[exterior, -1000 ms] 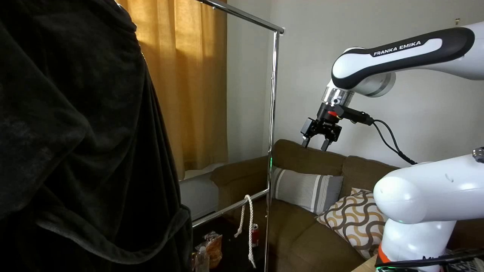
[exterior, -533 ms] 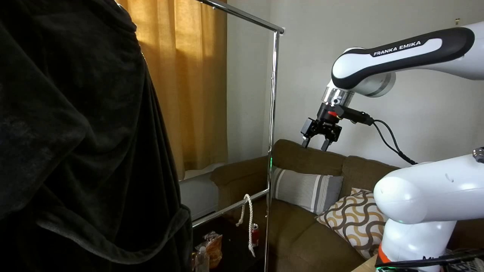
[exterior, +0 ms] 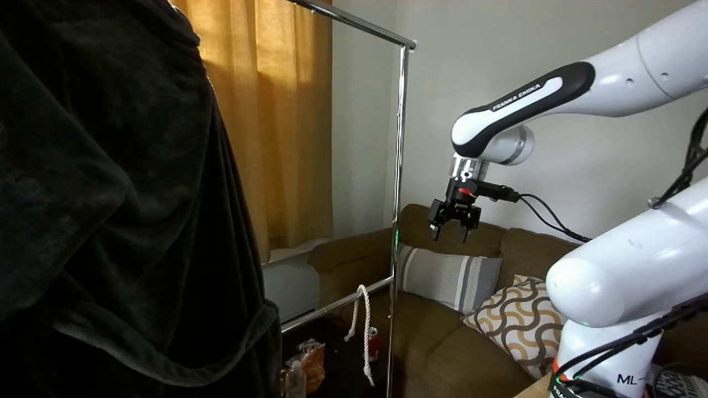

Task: Move the piece of rope to the top metal rod

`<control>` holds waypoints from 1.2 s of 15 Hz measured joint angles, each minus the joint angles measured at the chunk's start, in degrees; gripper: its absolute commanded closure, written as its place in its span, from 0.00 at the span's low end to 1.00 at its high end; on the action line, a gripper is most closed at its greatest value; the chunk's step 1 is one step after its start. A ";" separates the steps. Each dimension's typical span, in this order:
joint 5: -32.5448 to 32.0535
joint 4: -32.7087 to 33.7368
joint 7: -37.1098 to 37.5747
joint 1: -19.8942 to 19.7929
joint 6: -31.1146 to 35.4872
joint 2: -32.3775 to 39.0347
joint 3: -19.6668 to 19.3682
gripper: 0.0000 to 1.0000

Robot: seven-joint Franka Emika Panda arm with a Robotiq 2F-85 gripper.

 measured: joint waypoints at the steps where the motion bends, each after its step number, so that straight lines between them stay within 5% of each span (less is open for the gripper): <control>1: 0.05 0.89 -1.75 0.94 2.12 3.54 0.03 0.00; 11: 9.69 4.54 -20.19 7.46 14.12 25.68 0.34 0.00; 18: 29.39 2.89 -40.39 10.25 31.84 36.08 1.56 0.00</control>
